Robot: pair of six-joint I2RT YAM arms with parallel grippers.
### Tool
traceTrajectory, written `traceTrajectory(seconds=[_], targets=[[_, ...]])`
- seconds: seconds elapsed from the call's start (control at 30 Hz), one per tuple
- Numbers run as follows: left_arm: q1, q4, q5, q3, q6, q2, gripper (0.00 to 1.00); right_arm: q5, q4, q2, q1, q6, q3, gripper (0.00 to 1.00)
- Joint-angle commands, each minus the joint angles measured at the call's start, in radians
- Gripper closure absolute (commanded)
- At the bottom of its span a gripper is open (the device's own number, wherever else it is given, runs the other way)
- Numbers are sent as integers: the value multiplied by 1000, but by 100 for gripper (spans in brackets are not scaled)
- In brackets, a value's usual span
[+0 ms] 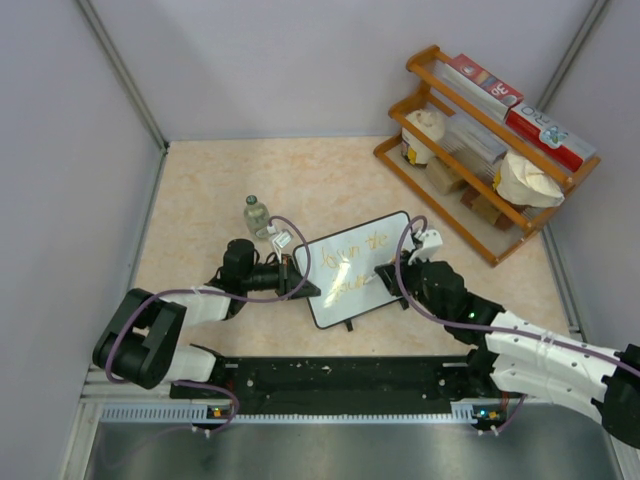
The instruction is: Write a sentence on the whiteboard
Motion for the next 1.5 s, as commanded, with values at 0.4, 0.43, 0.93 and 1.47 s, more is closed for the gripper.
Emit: traceTrajectory(seconds=[0.4, 0.43, 0.93, 1.47], targets=[[-7, -19, 32, -16, 30, 9, 100, 121, 3, 11, -13, -47, 66, 100], [-8, -17, 32, -16, 30, 9, 100, 126, -3, 12, -13, -46, 69, 100], [-7, -17, 30, -16, 30, 10, 100, 89, -65, -1, -13, -26, 31, 100], [-8, -17, 30, -14, 30, 10, 100, 61, -95, -15, -15, -6, -8, 100]])
